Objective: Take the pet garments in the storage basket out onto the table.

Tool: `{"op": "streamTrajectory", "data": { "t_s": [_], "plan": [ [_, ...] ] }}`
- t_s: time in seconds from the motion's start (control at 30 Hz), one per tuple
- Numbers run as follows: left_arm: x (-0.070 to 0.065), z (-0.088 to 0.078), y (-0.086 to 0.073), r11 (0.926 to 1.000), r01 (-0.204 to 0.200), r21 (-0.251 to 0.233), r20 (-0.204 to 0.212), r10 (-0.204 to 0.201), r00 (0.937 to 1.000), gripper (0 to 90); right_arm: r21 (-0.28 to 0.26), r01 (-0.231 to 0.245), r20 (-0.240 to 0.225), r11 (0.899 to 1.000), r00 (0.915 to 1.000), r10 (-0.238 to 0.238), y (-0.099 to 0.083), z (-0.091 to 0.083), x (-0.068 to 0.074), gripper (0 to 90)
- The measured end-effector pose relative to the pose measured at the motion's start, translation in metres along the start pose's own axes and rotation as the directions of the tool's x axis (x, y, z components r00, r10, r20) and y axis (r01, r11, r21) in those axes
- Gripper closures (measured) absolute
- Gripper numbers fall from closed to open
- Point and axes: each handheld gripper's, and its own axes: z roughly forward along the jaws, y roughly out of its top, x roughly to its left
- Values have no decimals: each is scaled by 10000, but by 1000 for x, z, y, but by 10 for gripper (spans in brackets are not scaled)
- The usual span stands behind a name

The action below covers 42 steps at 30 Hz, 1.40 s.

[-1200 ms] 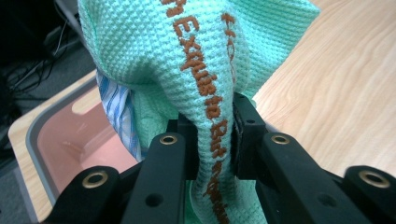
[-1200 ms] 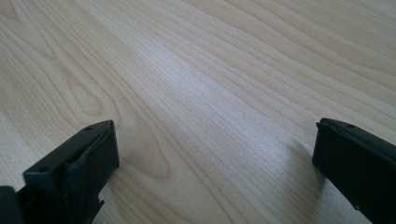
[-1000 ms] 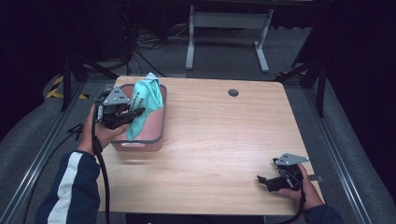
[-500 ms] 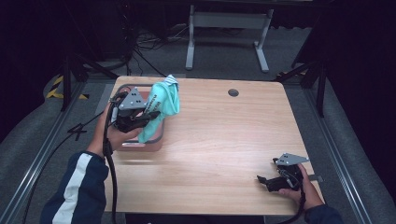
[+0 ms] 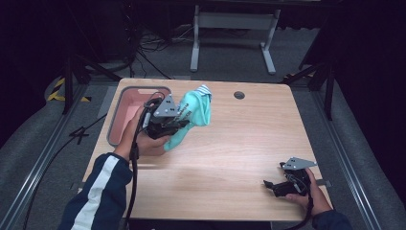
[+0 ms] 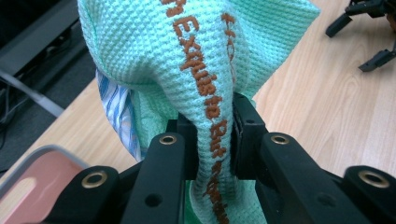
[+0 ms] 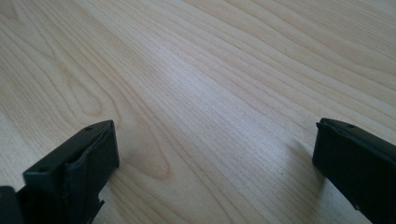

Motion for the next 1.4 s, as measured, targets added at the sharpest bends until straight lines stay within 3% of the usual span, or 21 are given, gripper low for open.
{"op": "streamTrajectory", "data": {
  "t_s": [0.47, 0.83, 1.0, 1.4],
  "plan": [
    [-22, 64, 18, 9965, -417, 730, 710, 365, 9968, 772, 3, -5, -4, 10000, 10000, 5, 0, 0, 0, 6],
    [-28, 118, 14, 9884, -51, 1518, 987, -100, 9951, 770, 2, 3, -1, 10000, 10000, -3, 0, 0, 0, 6],
    [-29, 133, 10, 9840, 102, 1780, 1000, -284, 9946, 770, -1, 3, -2, 10000, 10000, -3, 0, 0, 0, 6],
    [-30, 171, -7, 9636, 554, 2614, 980, -836, 9917, 742, 1, -1, -2, 10000, 10000, 1, 0, 0, 0, 6]
  ]
}}
